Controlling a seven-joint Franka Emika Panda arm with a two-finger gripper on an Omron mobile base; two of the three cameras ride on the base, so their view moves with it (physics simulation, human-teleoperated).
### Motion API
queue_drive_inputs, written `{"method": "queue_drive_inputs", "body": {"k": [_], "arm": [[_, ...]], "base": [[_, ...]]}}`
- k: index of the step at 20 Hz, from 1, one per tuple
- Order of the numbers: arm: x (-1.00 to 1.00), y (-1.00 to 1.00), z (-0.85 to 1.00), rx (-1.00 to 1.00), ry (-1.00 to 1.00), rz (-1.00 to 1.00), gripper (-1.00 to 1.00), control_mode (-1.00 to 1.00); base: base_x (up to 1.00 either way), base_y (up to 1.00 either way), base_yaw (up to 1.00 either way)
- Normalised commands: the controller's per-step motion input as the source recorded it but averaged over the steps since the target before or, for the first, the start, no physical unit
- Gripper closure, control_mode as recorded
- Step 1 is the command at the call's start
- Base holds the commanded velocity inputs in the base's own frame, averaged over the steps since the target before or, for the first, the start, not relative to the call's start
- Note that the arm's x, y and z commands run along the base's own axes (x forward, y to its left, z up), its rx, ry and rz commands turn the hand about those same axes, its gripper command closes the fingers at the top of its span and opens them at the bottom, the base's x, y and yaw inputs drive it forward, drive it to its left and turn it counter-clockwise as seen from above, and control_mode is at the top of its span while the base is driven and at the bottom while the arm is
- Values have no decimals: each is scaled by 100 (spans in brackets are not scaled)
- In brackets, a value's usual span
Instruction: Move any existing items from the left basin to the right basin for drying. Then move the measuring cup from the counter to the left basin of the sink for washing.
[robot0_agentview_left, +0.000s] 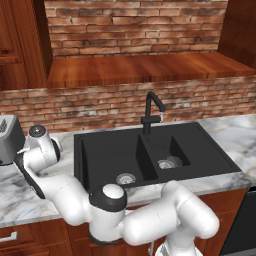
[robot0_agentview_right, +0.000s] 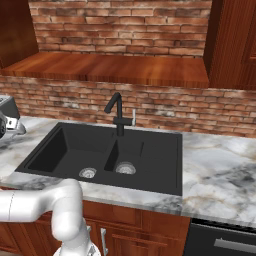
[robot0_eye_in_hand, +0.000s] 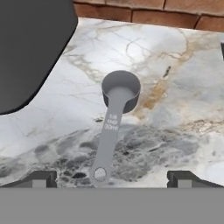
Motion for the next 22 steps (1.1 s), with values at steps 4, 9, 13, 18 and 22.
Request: {"method": "queue_drive_inputs", "body": {"k": [4,9,13,18,22], "arm": [[22,8,-19,0,1,0,-100,-100],[25,16,-11,0,2,0,-100,-100],[24,24,-8,0,4,0,-100,-100],[24,22,-11,0,4,0,-100,-100],[10,9,-12,0,2,-1,-100,-100]], "base": [[0,0,0],[0,0,0],[0,0,0],[0,0,0],[0,0,0]]}}
